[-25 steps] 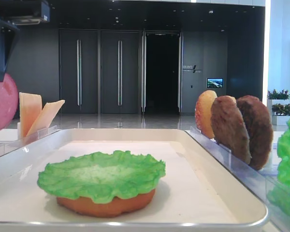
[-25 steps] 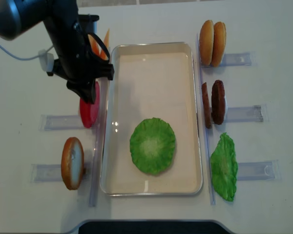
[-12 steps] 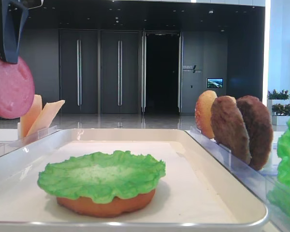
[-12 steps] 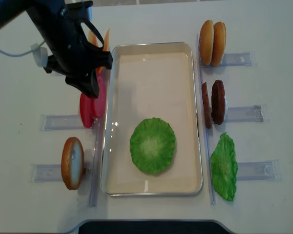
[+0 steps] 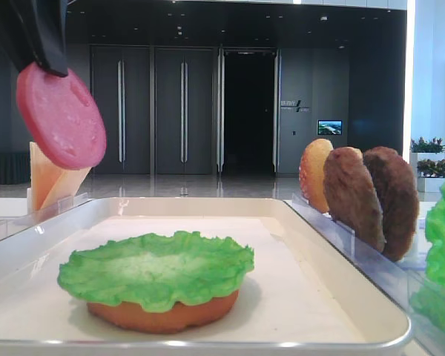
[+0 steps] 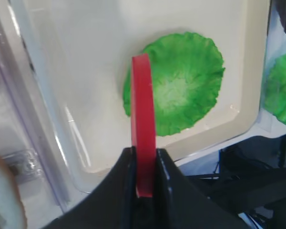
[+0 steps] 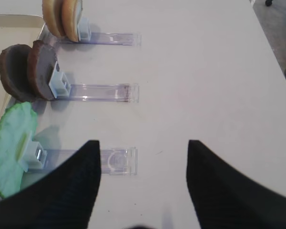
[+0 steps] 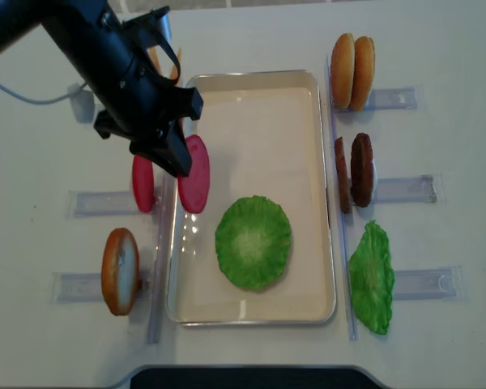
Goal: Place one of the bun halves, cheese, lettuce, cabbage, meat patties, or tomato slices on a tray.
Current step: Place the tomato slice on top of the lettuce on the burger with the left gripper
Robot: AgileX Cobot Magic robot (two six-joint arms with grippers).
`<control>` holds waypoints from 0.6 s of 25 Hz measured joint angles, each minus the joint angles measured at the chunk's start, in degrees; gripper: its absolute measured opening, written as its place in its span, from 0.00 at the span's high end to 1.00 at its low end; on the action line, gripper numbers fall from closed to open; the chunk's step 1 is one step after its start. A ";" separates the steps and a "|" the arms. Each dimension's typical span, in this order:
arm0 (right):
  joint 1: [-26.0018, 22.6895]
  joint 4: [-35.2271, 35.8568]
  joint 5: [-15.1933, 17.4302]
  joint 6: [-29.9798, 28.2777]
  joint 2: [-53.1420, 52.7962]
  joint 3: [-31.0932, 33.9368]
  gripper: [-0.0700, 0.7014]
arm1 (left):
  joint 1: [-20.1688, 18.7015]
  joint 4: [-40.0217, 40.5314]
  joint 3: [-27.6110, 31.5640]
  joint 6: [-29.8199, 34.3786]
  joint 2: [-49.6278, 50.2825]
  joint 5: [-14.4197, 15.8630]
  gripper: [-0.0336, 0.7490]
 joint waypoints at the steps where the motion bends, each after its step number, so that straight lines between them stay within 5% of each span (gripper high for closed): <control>1: 0.00 0.00 0.00 0.00 0.00 0.00 0.37 | 0.00 -1.46 0.90 1.12 -0.15 -0.39 0.87; 9: 0.00 0.00 0.00 0.00 0.00 0.00 0.37 | 0.00 -13.52 6.18 10.14 -0.22 -7.26 0.87; 15: 0.00 0.00 0.00 0.00 0.00 0.00 0.37 | 0.00 -20.76 6.93 15.38 2.38 -7.69 0.87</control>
